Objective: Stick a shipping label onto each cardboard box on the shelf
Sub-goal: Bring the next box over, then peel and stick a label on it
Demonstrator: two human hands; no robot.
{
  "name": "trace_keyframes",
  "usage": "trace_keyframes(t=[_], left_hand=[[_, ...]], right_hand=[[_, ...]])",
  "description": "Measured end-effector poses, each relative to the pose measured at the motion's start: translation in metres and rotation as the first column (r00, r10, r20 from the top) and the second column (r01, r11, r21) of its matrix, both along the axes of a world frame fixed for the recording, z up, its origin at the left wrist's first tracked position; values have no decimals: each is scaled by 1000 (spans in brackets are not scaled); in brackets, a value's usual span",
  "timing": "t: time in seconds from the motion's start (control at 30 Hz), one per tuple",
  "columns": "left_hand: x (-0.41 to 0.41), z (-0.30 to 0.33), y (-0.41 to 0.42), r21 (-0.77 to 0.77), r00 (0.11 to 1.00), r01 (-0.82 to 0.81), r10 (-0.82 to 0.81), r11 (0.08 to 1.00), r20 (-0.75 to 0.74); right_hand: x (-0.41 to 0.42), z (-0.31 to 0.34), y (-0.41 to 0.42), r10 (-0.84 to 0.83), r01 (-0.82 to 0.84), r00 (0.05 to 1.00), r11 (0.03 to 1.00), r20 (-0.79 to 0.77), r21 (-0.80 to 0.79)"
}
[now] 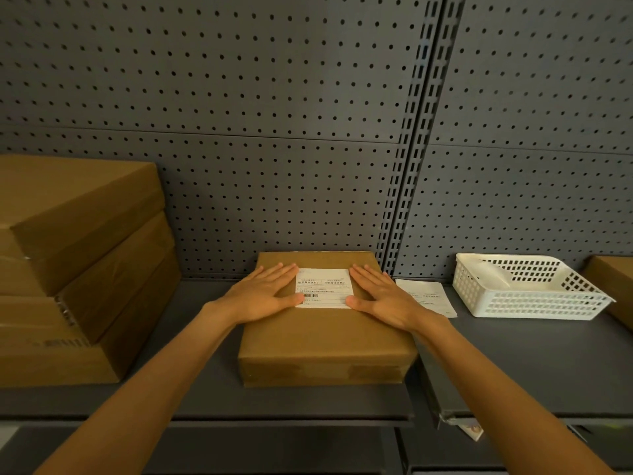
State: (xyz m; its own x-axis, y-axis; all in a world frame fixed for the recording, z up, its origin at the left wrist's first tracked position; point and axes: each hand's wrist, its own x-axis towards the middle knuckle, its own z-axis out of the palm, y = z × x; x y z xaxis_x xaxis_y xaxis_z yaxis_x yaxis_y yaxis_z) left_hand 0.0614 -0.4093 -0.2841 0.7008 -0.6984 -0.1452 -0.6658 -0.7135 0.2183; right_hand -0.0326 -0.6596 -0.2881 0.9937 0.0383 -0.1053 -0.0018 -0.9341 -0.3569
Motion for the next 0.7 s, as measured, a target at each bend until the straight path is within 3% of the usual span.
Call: trace_keyframes(t=[0.13,0.4,0.53,0.63,0.7], left_hand=[[5,3,1,-11,997,11,-12,1000,-76],[-7,8,9,-45,996,-8,3,999,-92],[-19,7,14,-133,988,-119,103,984,-116],[-30,0,22,-309,955,-263,201,914,-216],[-41,-3,27,-446,894,-415,264,793,-363]], right_hand=[[-1,0,1,-7,7,1000,1000,14,22],[-8,7,10,-52,51,998,997,31,52],[-15,10,12,-130,124,991,980,27,157],[-26,10,12,-246,220,968,922,44,318],[-35,6,10,-349,306,937,832,9,463]])
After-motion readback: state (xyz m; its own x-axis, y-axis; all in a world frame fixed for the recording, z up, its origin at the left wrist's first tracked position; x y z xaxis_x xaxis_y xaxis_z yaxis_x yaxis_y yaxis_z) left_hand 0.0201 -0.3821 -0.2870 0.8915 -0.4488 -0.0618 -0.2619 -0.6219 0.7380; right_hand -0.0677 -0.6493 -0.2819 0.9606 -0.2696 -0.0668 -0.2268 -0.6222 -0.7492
